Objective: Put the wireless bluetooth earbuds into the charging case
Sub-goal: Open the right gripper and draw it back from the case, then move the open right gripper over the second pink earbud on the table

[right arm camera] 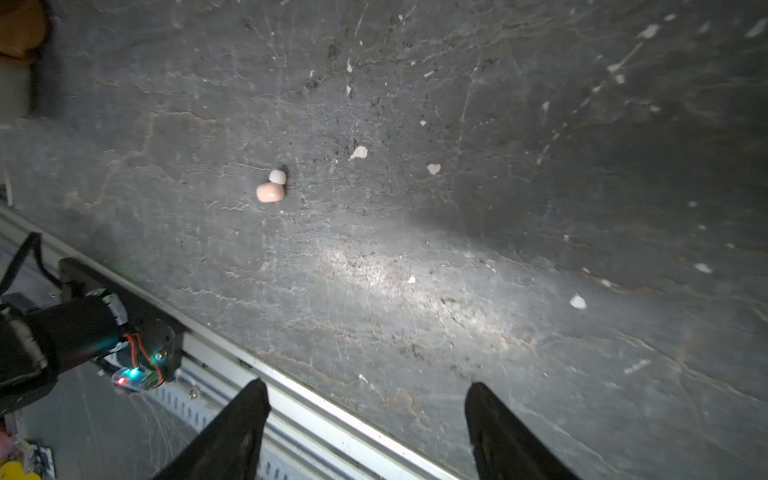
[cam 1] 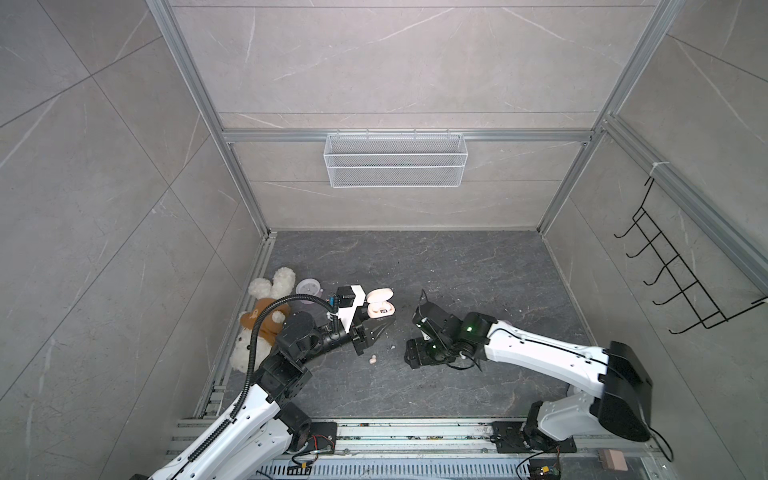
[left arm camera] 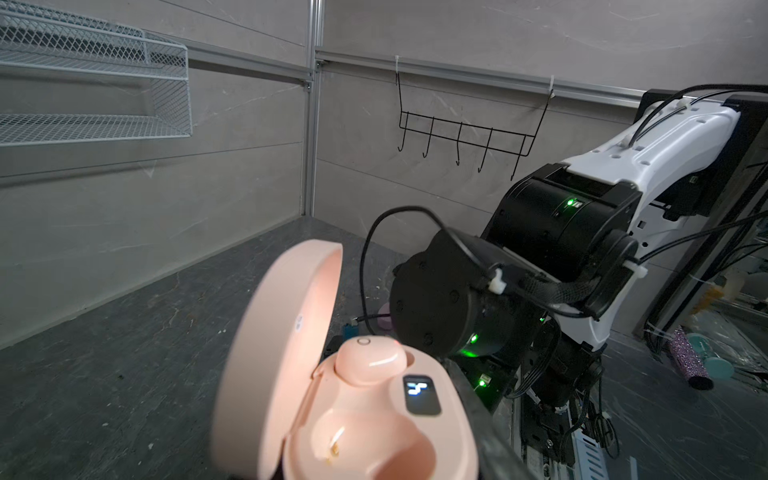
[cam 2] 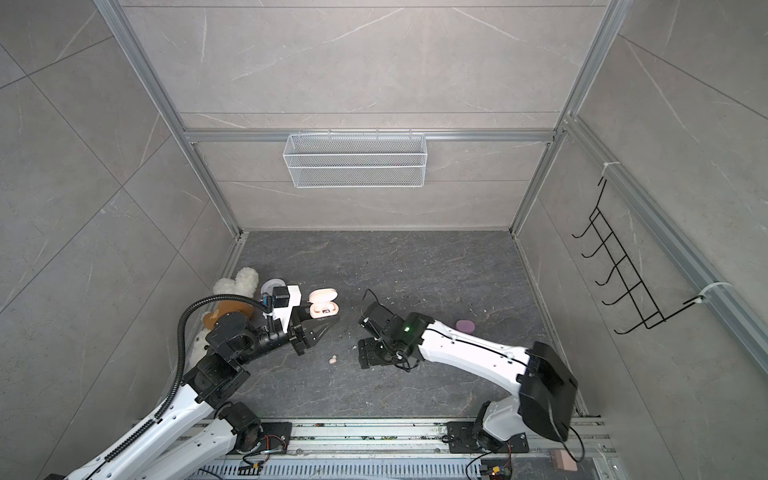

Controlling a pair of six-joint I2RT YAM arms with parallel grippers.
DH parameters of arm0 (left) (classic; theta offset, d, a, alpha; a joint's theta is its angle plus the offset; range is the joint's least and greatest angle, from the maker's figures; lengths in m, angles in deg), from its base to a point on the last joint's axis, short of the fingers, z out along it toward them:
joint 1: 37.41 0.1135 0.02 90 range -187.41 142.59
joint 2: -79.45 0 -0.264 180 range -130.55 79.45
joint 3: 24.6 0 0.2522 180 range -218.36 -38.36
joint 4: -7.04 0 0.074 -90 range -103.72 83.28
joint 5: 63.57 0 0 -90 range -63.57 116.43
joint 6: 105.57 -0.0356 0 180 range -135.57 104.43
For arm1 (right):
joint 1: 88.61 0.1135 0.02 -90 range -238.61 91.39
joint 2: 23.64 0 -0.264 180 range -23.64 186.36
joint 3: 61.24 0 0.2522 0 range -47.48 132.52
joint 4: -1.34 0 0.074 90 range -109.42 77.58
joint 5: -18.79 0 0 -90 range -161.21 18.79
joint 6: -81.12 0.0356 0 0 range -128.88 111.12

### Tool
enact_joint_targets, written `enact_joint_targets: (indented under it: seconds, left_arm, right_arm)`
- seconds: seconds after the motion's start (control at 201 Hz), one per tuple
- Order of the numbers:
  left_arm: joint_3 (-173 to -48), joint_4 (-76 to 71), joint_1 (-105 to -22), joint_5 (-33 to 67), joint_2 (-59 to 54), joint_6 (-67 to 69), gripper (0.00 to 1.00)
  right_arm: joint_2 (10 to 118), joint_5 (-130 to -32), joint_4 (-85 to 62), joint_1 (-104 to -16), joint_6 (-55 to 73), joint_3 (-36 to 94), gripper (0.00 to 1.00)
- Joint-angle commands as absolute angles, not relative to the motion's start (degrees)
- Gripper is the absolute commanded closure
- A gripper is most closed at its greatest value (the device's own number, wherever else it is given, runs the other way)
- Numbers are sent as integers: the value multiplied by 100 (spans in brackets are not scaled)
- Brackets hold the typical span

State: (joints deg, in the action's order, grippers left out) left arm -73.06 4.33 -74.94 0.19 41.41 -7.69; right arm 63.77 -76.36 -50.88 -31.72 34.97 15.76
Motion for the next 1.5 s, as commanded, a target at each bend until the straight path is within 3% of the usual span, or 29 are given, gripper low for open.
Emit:
enact_joint_targets:
  seconds: [0.0, 0.443, 0.971, 1.498]
  left_arm:
    - [-7648, 20, -7472, 339, 4392, -1030, 81]
    - [-8184, -1242, -7469, 811, 5202, -1124, 80]
    - [-8396, -1709, -7471, 845, 5605, -1117, 80]
    - [-8503, -1736, -7468, 681, 5580, -1083, 80]
  right_arm:
    - [6977, -7731, -4837, -3159, 3753, 2016, 23]
    - [8749, -8079, -5309, -3124, 3801, 3390, 23]
    - [10799, -7326, -7791, -2680, 2830, 6380, 24]
    - [11478, -6525, -8490, -2577, 2951, 7128, 26]
